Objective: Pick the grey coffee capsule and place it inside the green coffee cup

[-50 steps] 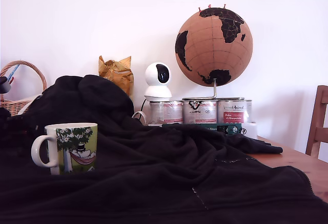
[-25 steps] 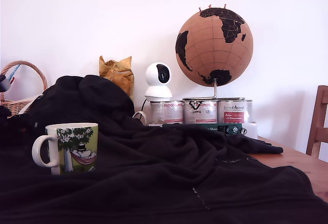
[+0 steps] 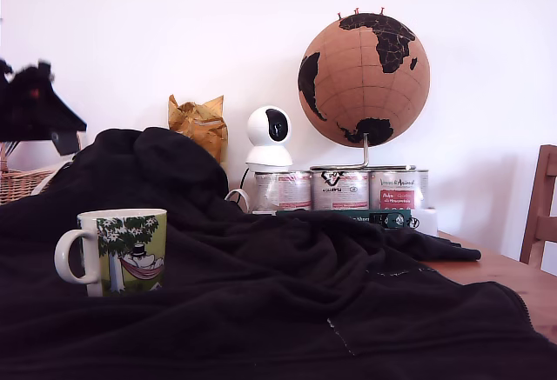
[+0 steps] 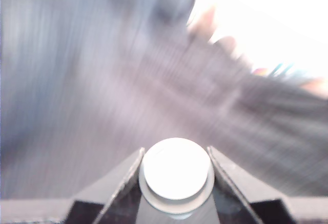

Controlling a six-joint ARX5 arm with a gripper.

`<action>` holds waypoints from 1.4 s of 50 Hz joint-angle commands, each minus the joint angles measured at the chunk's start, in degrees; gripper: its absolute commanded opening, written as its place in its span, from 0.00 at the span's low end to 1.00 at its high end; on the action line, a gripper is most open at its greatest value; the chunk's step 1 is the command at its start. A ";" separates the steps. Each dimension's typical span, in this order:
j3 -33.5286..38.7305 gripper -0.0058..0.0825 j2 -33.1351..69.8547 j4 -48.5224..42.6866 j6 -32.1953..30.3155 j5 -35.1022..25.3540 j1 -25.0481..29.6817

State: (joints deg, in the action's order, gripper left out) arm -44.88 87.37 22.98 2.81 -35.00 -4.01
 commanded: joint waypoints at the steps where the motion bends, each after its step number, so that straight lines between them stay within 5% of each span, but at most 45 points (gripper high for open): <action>1: 0.37 0.21 -0.98 -2.89 -0.11 -1.05 1.53; 24: 0.37 0.21 -3.17 -18.49 -3.28 1.16 13.51; 43: 0.37 0.22 -3.17 -23.28 -4.35 5.62 15.06; 46: 0.37 0.31 -3.17 -23.67 -4.39 5.62 15.06; 50: 0.37 0.59 -3.17 -24.04 -4.37 5.75 15.06; 53: 0.37 0.70 -3.17 -24.24 -4.39 6.60 15.06; 70: -0.63 0.67 -4.92 -27.30 -3.80 7.54 15.04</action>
State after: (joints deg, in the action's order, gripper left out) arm -44.88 84.07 -4.12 -1.08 -27.51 10.90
